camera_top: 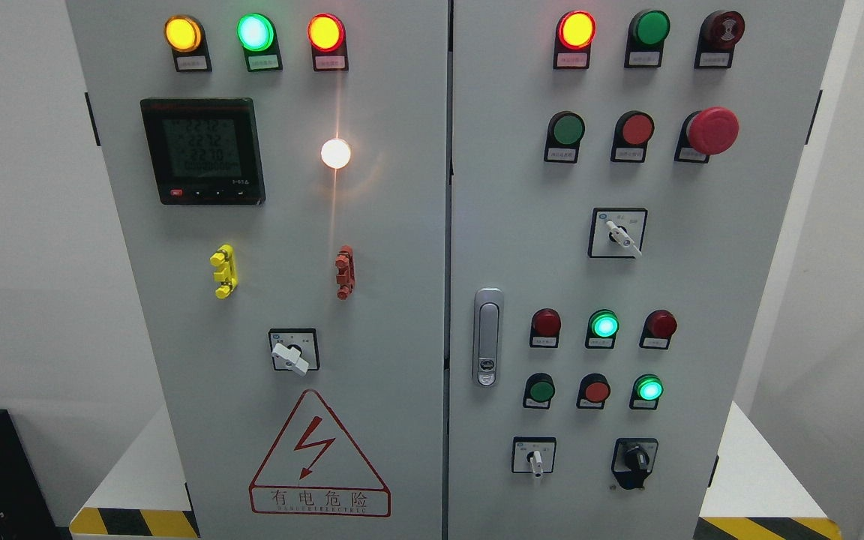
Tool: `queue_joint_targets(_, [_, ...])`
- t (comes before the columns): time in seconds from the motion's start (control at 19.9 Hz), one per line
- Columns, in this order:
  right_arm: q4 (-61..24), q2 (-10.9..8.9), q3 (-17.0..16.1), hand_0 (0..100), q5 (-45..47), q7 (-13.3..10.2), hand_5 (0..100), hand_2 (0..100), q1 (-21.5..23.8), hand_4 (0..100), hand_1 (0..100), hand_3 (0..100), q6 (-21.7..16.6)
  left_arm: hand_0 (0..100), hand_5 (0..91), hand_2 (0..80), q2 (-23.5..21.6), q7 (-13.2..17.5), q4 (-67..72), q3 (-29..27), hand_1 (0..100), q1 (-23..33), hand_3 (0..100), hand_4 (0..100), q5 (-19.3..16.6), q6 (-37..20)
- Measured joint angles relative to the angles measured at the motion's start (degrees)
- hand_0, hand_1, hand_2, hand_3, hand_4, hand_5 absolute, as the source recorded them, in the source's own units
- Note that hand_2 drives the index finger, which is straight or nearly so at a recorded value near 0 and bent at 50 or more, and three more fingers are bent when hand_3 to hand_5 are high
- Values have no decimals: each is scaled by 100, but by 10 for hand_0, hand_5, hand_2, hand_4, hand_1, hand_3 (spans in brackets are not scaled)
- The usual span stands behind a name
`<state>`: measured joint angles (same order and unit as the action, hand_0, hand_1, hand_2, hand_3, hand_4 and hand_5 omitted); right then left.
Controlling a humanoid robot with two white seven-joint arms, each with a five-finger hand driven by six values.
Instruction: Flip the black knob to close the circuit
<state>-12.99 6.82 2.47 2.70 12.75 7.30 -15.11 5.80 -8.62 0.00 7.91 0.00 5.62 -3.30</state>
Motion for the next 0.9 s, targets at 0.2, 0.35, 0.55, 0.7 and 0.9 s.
queue_joint_targets(0.2, [-319,7,-73,0,4,93,0,0,-35,0,36,0,-112,120,0,0,0,0,0,0,556,0,0,0,0,0])
queue_joint_targets(0.35, [-648,8,-115,0,-9,130,0,0,7,0,33,0,-129,120,0,0,0,0,0,0,556,0,0,0,0,0])
queue_joint_targets(0.55, [-1184,8,-153,0,-150,141,0,28,127,24,39,101,-129,120,0,0,0,0,0,0,556,0,0,0,0,0])
queue_joint_targets(0.7, [-1638,7,-174,0,-428,143,0,121,242,171,45,228,-110,120,0,0,0,0,0,0,556,0,0,0,0,0])
queue_joint_targets(0.9, [-2284,2,-208,0,-910,-100,70,181,385,273,47,333,-109,120,0,0,0,0,0,0,556,0,0,0,0,0])
